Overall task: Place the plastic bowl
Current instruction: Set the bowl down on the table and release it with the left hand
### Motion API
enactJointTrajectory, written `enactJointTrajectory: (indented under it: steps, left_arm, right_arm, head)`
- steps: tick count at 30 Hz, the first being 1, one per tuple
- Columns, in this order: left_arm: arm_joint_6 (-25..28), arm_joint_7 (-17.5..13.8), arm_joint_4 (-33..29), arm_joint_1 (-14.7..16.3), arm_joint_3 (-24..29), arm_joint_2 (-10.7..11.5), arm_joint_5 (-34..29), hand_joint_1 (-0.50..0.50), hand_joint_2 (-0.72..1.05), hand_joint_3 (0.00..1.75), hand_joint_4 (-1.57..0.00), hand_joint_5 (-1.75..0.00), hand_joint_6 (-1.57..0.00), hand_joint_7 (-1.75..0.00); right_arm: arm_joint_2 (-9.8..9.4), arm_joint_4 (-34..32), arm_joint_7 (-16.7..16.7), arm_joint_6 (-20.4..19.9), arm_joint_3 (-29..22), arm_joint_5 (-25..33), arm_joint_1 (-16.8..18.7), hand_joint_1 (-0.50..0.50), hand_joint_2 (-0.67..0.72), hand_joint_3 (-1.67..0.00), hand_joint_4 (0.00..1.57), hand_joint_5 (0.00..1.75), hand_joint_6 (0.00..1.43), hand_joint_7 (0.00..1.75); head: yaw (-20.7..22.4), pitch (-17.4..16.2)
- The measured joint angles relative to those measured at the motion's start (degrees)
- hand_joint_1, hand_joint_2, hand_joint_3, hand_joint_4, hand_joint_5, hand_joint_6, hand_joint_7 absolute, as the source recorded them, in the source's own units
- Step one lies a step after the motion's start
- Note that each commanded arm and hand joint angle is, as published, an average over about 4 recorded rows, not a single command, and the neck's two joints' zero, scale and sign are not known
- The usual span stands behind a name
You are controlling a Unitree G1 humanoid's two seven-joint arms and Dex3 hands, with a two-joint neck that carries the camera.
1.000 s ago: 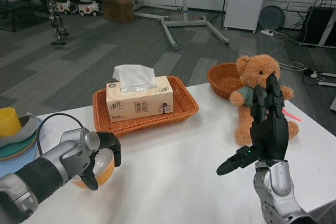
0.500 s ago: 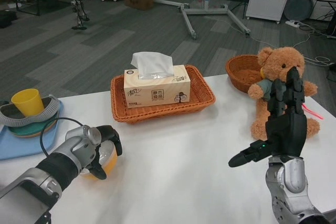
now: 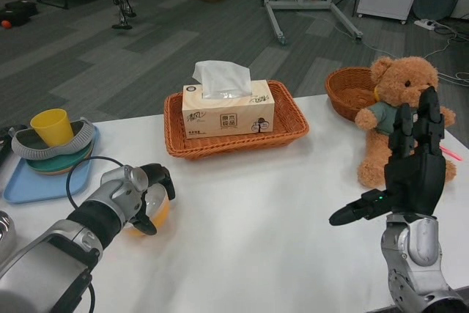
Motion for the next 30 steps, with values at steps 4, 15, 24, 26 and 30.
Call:
enactJointTrajectory:
  steps: [4,15,24,26,30]
  left_arm:
    - [0.11,0.02,-1.03,0.79,0.00,0.00,0.80,-0.50,1.05,1.53,0.00,-1.59,0.00,-0.65]
    - [1.41,-0.01,-6.70,4.06,-0.28,-0.18,3.68,-0.50,0.47,0.46,0.00,0.00,0.00,-0.12]
    - [3.08,1.71,-11.06,7.17,-0.53,-0.36,4.80,-0.50,-0.33,0.09,0.00,0.00,0.00,-0.07]
    - [3.16,3.28,-13.30,7.92,-0.47,-0.36,4.95,-0.50,-0.44,0.07,0.00,0.00,0.00,-0.07]
    - [3.24,6.85,-19.32,10.28,0.20,-0.35,5.69,-0.50,-0.59,0.00,0.00,0.00,0.00,-0.07]
  right_arm:
    - [0.00,0.11,0.00,0.00,0.01,0.01,0.00,-0.42,0.72,0.00,0.11,0.00,0.00,0.00]
    - [0.00,0.22,0.00,0.00,0.07,0.02,0.00,-0.42,0.72,0.00,0.11,0.00,0.00,0.00]
    - [0.00,0.22,0.00,-0.01,0.08,0.04,0.03,-0.42,0.72,0.00,0.11,0.00,0.00,0.00]
    - [0.00,0.21,0.00,-0.01,0.08,0.04,0.05,-0.42,0.72,0.00,0.11,0.00,0.00,0.00]
    - [0.03,0.20,0.00,-0.01,0.08,0.04,0.17,-0.42,0.72,0.00,0.11,0.00,0.00,0.00]
  head:
    - [0.81,-0.19]
    - [2.03,-0.45]
    - [2.48,-0.86]
    - [2.72,-1.06]
    - [3.16,-1.05]
